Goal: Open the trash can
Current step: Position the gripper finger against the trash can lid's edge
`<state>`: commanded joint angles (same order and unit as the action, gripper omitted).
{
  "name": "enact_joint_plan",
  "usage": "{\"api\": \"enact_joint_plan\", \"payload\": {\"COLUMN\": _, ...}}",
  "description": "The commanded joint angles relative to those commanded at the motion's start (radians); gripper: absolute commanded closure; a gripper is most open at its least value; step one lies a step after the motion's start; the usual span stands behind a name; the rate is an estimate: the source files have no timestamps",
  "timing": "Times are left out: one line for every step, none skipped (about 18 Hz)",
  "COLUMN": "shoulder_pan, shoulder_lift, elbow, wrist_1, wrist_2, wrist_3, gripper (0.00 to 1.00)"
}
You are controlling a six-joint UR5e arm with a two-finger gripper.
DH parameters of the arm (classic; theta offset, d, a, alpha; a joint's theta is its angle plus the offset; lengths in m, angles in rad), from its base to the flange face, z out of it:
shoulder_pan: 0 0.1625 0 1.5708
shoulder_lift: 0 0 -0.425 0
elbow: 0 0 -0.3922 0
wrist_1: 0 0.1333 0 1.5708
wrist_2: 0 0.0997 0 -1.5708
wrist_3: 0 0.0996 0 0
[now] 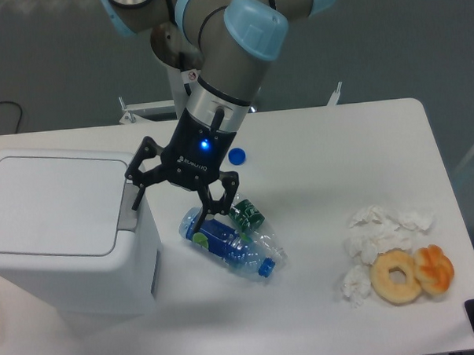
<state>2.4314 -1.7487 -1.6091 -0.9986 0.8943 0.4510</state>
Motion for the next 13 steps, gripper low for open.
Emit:
{"api": "enact_joint_plan", "payload": {"shoulder_pan": 0.000, "shoulder_lift": 0.000, "elbow": 0.000, "wrist_1": 0.000, "wrist_2": 0.000, "wrist_3": 0.000, "gripper": 0.00}}
{"api": "enact_joint_plan", "payload": {"shoulder_pan": 0.000, "shoulder_lift": 0.000, "elbow": 0.000, "wrist_1": 0.000, "wrist_2": 0.000, "wrist_3": 0.000, "gripper": 0.00}}
{"api": "enact_joint_plan", "payload": {"shoulder_pan": -0.002, "shoulder_lift": 0.000, "elbow": -0.002, "wrist_1": 0.000, "wrist_2": 0.000, "wrist_3": -0.002, "gripper": 0.00}}
{"api": "enact_joint_plan", "payload": {"shoulder_pan": -0.002, "shoulder_lift": 0.000, "elbow": -0.002, "wrist_1": 0.000, "wrist_2": 0.000, "wrist_3": 0.000, "gripper": 0.00}}
{"api": "enact_joint_plan", "payload": {"shoulder_pan": -0.002, "shoulder_lift": -0.003, "elbow": -0.002, "wrist_1": 0.000, "wrist_2": 0.002, "wrist_3": 0.000, "gripper": 0.00}}
{"api": "enact_joint_plan", "payload": {"shoulder_pan": -0.002, "shoulder_lift": -0.005, "elbow": -0.002, "wrist_1": 0.000, "wrist_2": 0.002, "wrist_3": 0.000, "gripper": 0.00}}
{"api": "enact_joint_plan", "payload": {"shoulder_pan": -0.002, "shoulder_lift": -0.005, "elbow": -0.002, "wrist_1": 0.000, "wrist_2": 0.003, "wrist_3": 0.000, "gripper": 0.00}}
{"api": "enact_joint_plan", "payload": {"shoulder_pan": -0.002, "shoulder_lift": -0.005, "elbow": -0.003, "wrist_1": 0.000, "wrist_2": 0.002, "wrist_3": 0.000, "gripper": 0.00}}
{"api": "enact_joint_plan", "payload": {"shoulder_pan": -0.002, "shoulder_lift": -0.005, "elbow": -0.005, "wrist_1": 0.000, "wrist_2": 0.002, "wrist_3": 0.000, "gripper": 0.00}}
{"api": "enact_joint_plan", "payload": {"shoulder_pan": -0.002, "shoulder_lift": -0.005, "elbow": -0.006, "wrist_1": 0.000, "wrist_2": 0.003, "wrist_3": 0.000, "gripper": 0.00}}
{"api": "enact_joint_plan", "payload": {"shoulder_pan": -0.002, "shoulder_lift": -0.005, "elbow": -0.009, "wrist_1": 0.000, "wrist_2": 0.003, "wrist_3": 0.002, "gripper": 0.00}}
{"api": "enact_joint_plan", "payload": {"shoulder_pan": -0.002, "shoulder_lift": -0.005, "elbow": -0.011, "wrist_1": 0.002, "wrist_2": 0.003, "wrist_3": 0.002, "gripper": 0.00}}
{"api": "enact_joint_plan", "payload": {"shoulder_pan": -0.002, "shoulder_lift": -0.005, "elbow": -0.012, "wrist_1": 0.002, "wrist_2": 0.003, "wrist_3": 0.002, "gripper": 0.00}}
